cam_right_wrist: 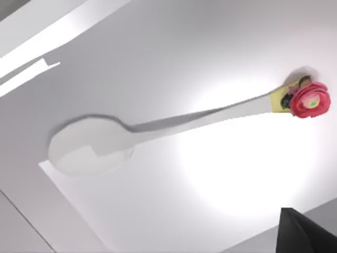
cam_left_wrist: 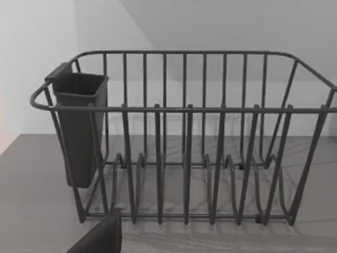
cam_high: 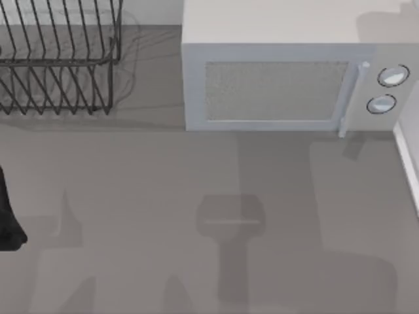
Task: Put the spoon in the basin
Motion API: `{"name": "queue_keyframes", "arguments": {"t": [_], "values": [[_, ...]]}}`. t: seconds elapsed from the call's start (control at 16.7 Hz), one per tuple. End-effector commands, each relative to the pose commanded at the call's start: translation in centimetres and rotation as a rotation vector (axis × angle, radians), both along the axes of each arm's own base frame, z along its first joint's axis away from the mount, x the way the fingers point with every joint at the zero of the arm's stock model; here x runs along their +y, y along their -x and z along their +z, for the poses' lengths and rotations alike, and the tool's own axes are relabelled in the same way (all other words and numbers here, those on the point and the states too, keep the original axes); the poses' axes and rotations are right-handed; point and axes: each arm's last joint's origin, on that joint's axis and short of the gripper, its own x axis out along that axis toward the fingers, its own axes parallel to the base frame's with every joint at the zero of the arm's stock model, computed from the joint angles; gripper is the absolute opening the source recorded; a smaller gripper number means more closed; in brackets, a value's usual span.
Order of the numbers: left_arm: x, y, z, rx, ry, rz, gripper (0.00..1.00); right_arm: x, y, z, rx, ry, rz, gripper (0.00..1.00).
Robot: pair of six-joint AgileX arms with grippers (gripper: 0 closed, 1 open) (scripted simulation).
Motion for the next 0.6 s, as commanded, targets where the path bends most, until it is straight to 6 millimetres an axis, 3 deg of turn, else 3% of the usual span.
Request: {"name": "queue_keyframes", "arguments": {"t": [0.3, 0.6], "values": [[0.0, 0.0, 0.0, 0.0, 0.0, 0.0, 1.0, 0.3, -0.2, -0.1, -0.016, 0.002, 0.013, 0.0], [0.0, 0.0, 0.0, 0.0, 0.0, 0.0, 1.0, 0.2, -0.3, -3.6, 0.02, -0.002, 0.005, 0.0]]}}
